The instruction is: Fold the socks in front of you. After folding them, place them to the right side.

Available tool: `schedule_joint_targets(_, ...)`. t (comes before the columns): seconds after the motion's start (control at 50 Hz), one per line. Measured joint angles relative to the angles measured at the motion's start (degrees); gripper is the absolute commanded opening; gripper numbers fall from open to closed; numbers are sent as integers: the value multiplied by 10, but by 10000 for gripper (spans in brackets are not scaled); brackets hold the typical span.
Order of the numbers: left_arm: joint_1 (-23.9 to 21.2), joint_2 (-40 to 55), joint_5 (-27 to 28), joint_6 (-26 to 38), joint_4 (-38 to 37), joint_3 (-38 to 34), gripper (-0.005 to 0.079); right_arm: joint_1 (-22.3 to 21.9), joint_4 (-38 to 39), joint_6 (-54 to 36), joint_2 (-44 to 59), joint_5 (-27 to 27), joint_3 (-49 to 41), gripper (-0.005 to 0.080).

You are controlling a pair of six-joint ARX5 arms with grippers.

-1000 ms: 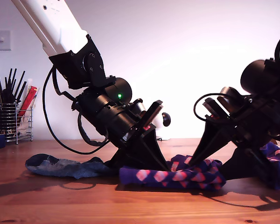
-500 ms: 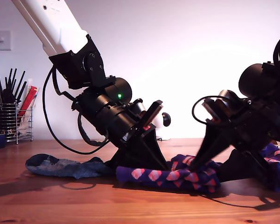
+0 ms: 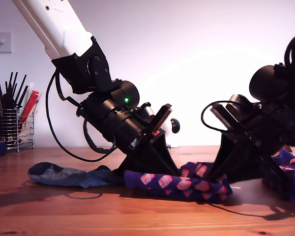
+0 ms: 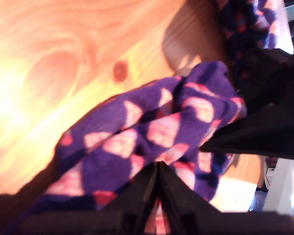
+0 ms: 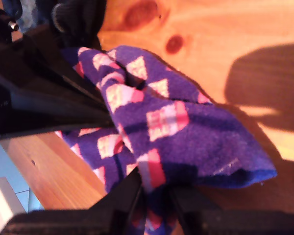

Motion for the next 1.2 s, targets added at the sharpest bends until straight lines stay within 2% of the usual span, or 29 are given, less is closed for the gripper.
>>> schedule_joint_targets(0.36,22,-9,6,1,-1,15,-14,4,-59,0,-12,5,54,-13)
schedule_joint_targets(0.58,37,-41,6,2,0,16,62,4,-111,-5,-17,41,109,-13)
schedule_joint_targets(0.84,50,-45,6,2,2,17,62,7,-153,-16,-32,87,134,-13)
schedule_joint_targets(1.02,56,-50,1,2,12,17,62,7,-170,-16,-70,96,150,-13)
schedule_joint_targets(1.2,58,-82,-23,9,14,17,62,7,-190,-8,-110,153,155,-13)
